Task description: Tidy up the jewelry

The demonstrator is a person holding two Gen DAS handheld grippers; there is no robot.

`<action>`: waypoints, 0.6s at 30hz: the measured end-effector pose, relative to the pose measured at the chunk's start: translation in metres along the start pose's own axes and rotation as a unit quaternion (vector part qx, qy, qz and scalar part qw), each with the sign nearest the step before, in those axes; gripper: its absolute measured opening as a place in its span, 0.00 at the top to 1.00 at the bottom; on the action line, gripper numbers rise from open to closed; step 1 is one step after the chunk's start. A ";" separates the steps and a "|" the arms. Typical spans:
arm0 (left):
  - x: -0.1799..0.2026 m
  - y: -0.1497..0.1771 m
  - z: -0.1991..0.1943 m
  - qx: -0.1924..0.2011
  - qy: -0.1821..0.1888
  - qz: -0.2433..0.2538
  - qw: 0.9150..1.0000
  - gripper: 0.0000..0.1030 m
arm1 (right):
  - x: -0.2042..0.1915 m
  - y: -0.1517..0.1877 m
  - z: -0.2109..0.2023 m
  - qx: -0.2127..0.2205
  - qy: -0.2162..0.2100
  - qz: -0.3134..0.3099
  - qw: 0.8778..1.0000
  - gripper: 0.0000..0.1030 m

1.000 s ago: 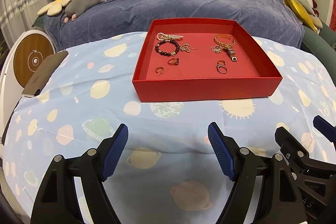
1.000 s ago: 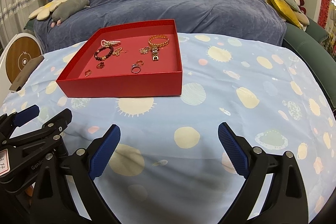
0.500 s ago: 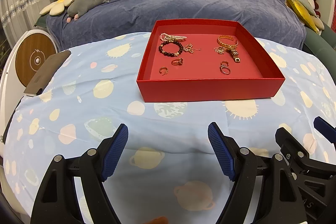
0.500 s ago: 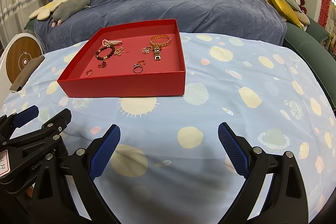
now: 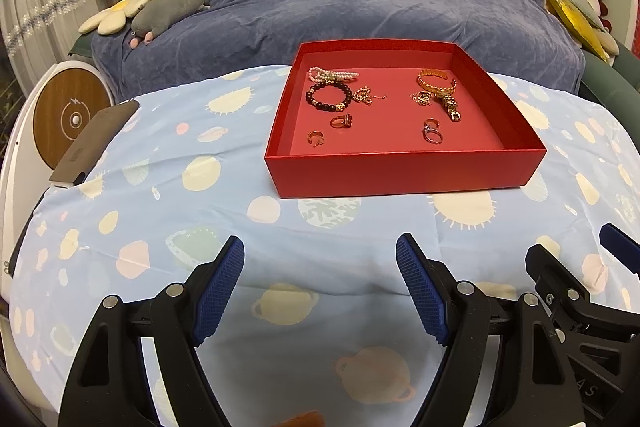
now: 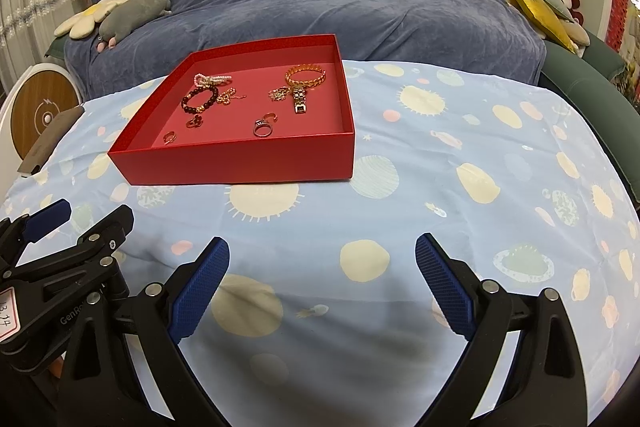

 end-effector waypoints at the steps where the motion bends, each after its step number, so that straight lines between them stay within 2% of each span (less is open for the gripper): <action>1: 0.000 0.000 0.000 0.001 -0.001 0.000 1.000 0.27 | 0.000 0.000 0.000 0.001 0.000 0.000 1.000 0.11; 18: -0.002 -0.001 -0.003 0.011 -0.005 -0.001 1.000 0.27 | -0.003 0.002 0.001 0.002 0.001 -0.001 1.000 0.11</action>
Point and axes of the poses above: each gripper's, at about its wrist camera, not at the fingertips, and z roughly the way its jaws point, x to its right, y to its underside, the point moved 8 cm from there along z, roughly the way its jaws point, and after that the axes turned 7 degrees about y, right-handed, at the moved point
